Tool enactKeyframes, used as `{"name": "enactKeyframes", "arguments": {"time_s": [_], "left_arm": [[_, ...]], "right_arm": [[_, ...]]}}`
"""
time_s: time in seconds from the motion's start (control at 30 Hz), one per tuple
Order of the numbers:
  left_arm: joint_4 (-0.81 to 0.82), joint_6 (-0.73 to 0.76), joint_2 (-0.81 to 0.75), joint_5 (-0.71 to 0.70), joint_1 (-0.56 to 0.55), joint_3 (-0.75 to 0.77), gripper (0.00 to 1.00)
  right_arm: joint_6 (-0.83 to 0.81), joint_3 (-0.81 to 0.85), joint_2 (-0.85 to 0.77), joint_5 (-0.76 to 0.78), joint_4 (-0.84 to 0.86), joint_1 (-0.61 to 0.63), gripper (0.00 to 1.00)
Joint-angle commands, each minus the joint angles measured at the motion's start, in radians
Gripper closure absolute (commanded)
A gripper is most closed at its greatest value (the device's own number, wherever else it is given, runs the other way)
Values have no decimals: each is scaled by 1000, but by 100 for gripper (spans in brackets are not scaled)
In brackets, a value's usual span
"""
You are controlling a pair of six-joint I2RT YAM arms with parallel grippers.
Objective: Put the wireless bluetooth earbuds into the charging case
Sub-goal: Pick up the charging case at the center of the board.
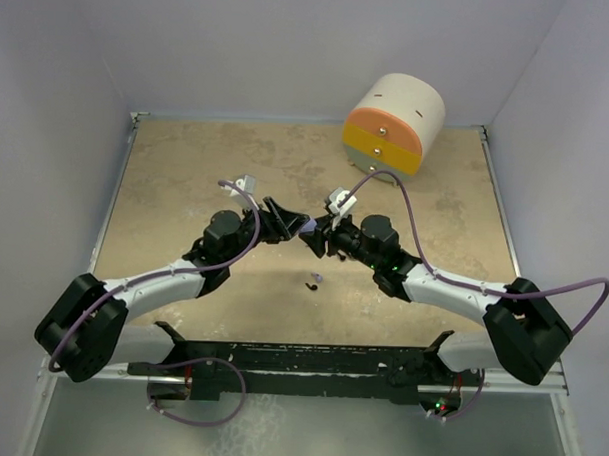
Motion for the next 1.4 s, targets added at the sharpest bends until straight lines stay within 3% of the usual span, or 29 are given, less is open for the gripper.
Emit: {"name": "enactKeyframes", "arguments": {"time_s": [0.0, 0.17, 0.83, 1.37], "left_arm": [[90, 13, 15, -5, -12, 29, 45], [113, 10, 25, -4, -17, 22, 52], [149, 8, 44, -2, -23, -1, 59], [159, 7, 36, 1, -26, -17, 79]], "right_arm": [[2, 39, -23, -23, 52, 4, 100], [0, 36, -33, -28, 51, 5, 100], [-1, 38, -51, -35, 42, 5, 100], [2, 37, -64, -30, 40, 4, 100]]}}
